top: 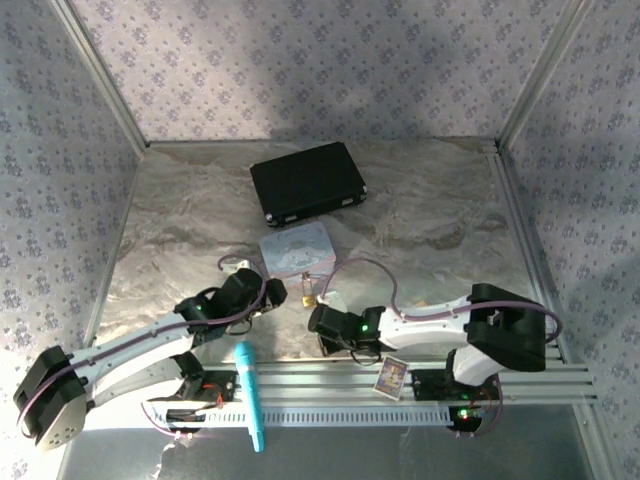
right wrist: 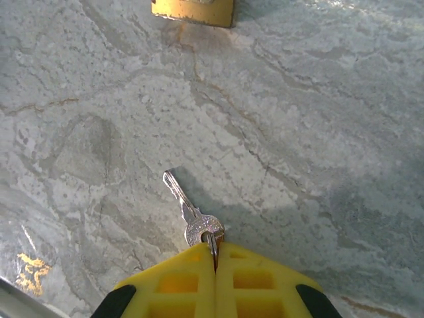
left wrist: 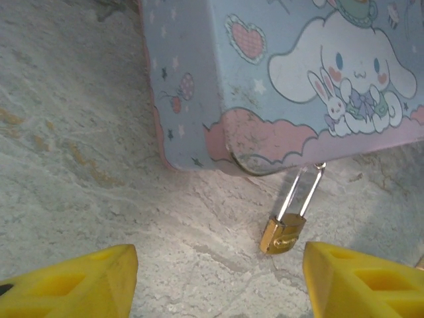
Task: Unlock a padlock with a key
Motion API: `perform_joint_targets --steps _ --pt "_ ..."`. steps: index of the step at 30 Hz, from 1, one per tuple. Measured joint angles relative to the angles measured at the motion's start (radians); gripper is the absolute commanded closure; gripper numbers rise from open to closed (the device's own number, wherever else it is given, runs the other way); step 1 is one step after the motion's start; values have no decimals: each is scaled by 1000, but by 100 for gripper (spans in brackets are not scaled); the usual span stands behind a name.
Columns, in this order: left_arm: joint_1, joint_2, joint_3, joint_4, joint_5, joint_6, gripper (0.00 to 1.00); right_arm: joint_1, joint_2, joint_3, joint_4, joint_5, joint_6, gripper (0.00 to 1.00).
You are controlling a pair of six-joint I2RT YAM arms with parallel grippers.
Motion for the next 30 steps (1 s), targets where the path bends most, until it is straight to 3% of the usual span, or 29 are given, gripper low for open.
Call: perform_joint_targets --steps 14,21,30 --pt "-102 74 -87 316 20 -178 43 -138 -131 -149 253 -196 -73 100" --pt "-166 111 -126 475 -8 -320 54 -184 -228 -193 349 -237 -40 100" --pt "-193 234 -55 567 0 -335 68 -283 -311 -197 383 -301 -32 100"
